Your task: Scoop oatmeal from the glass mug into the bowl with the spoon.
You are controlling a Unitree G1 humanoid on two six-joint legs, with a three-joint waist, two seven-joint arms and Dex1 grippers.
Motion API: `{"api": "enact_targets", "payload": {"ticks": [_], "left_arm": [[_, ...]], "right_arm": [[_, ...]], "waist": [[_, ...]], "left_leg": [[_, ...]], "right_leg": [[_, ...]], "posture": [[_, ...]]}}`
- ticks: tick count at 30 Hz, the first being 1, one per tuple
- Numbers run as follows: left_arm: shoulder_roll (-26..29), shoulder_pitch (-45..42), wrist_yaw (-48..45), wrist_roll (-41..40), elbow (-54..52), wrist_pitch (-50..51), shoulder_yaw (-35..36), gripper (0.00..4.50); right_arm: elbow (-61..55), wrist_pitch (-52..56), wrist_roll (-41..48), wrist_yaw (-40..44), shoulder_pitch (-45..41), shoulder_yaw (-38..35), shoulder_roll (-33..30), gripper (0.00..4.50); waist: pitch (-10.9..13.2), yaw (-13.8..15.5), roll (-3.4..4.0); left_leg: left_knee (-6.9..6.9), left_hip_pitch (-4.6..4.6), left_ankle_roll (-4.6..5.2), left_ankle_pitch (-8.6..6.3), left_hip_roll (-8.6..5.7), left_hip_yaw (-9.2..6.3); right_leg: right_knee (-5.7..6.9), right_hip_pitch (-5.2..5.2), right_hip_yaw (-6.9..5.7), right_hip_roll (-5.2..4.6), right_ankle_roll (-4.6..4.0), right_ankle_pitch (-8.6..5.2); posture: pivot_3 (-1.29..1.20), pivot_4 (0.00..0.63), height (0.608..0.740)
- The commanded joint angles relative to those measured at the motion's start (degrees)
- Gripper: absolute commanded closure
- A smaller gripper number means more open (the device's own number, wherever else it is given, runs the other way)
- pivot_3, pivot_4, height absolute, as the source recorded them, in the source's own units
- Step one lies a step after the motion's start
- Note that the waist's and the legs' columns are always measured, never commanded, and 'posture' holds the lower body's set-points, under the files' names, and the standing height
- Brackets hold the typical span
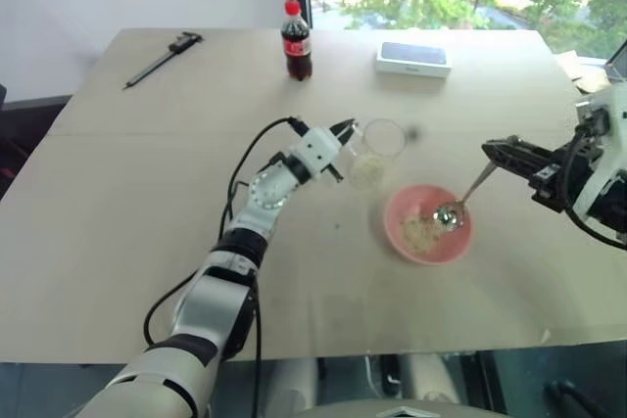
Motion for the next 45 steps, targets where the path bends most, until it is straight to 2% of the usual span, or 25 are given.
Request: {"api": "enact_targets", "payload": {"ticks": [1, 3, 9, 13, 17, 20, 28, 32, 40, 43, 45], "left_arm": [[0.81, 0.86, 0.37, -0.44, -2.21, 0.53, 1.37, 4.41], [0.83, 1.45, 0.82, -0.77, -3.07, 1.25, 1.83, 4.41], [1.17, 4.80, 1.34, -2.19, -8.39, 4.55, 3.51, 4.41], [1.38, 7.95, 2.16, -2.95, -14.29, 7.57, 4.34, 4.41], [1.21, 10.47, 3.31, -2.67, -18.78, 10.17, 4.97, 4.41], [1.14, 12.88, 4.25, -2.65, -22.45, 12.05, 5.35, 4.41], [-0.15, 18.22, 6.42, -2.44, -30.20, 16.39, 5.03, 4.41], [-0.58, 19.69, 7.31, -1.95, -32.43, 17.87, 4.94, 4.41], [0.20, 20.77, 7.78, -1.86, -33.94, 18.74, 5.14, 4.41], [0.26, 21.35, 7.97, -1.90, -34.51, 19.16, 5.21, 4.50], [0.37, 21.54, 7.99, -1.99, -34.50, 19.31, 5.35, 4.50]], "right_arm": [[-4.03, -1.41, -8.96, 7.67, -1.93, 1.96, -3.51, 4.50], [-3.70, -1.63, -9.05, 7.85, -3.24, 2.54, -2.69, 4.50], [5.09, -2.37, 1.51, 0.24, -8.50, 0.22, 2.93, 4.50], [12.35, -6.31, 13.45, -11.44, -17.49, 1.82, 8.20, 4.50], [16.67, -7.69, 17.93, -16.98, -25.08, 4.82, 12.75, 4.50], [19.98, -6.93, 13.87, -16.16, -30.44, 8.87, 16.60, 4.50], [26.28, -5.22, 2.92, -10.88, -36.29, 16.14, 27.07, 4.50], [27.29, -3.18, -3.23, -6.85, -36.38, 18.20, 28.74, 4.50], [27.33, 0.47, -9.57, -3.13, -35.70, 18.49, 31.47, 4.50], [26.99, 1.11, -11.16, -1.89, -35.69, 18.19, 32.85, 3.46], [27.51, 1.42, -12.12, -1.73, -36.12, 17.53, 33.90, 2.44]], "waist": [[0.00, 0.02, 0.00], [0.00, -0.06, 0.00], [0.00, -0.04, -0.02], [-0.01, -0.23, 0.02], [-0.01, 0.00, 0.02], [-0.03, -0.17, 0.04], [-0.04, -0.06, 0.06], [-0.04, 0.14, 0.06], [-0.04, -0.04, 0.07], [-0.04, -0.05, 0.07], [-0.04, -0.05, 0.08]], "left_leg": [[0.00, 0.00, 0.00, 0.00, 0.00, -0.02], [0.00, 0.00, 0.00, 0.00, 0.00, -0.01], [0.04, 0.02, 0.00, 0.00, 0.00, 0.01], [0.05, 0.08, -0.01, 0.01, 0.03, 0.08], [0.05, 0.06, -0.01, 0.01, 0.03, 0.03], [0.05, 0.05, -0.01, 0.01, 0.03, 0.08], [0.05, 0.02, -0.01, 0.01, 0.03, 0.04], [0.05, -0.04, -0.01, 0.01, 0.02, 0.03], [0.05, -0.02, -0.01, 0.01, 0.02, 0.01], [0.05, -0.02, -0.01, 0.01, 0.02, 0.01], [0.05, -0.01, -0.01, 0.01, 0.02, 0.02]], "right_leg": [[0.00, 0.00, -0.02, 0.00, 0.00, 0.00], [-0.01, 0.00, -0.01, 0.00, 0.00, 0.00], [0.01, 0.02, 0.01, 0.00, 0.00, 0.01], [0.04, 0.01, 0.09, 0.02, 0.00, 0.02], [0.11, 0.00, 0.04, 0.03, 0.00, 0.02], [0.09, 0.00, 0.08, 0.01, 0.00, 0.02], [0.13, -0.03, 0.03, -0.01, 0.00, 0.02], [0.09, -0.03, -0.02, -0.03, 0.00, 0.02], [0.12, -0.05, -0.04, -0.03, 0.00, 0.02], [0.14, -0.05, -0.04, -0.03, 0.00, 0.02], [0.14, -0.05, -0.04, -0.03, 0.00, 0.02]], "posture": [[0.00, 0.150, 0.740], [0.00, 0.150, 0.740], [0.00, 0.150, 0.740], [0.00, 0.150, 0.740], [0.00, 0.150, 0.740], [0.00, 0.150, 0.740], [0.00, 0.150, 0.740], [0.00, 0.150, 0.740], [0.00, 0.150, 0.740], [0.00, 0.150, 0.740], [0.00, 0.150, 0.740]]}}
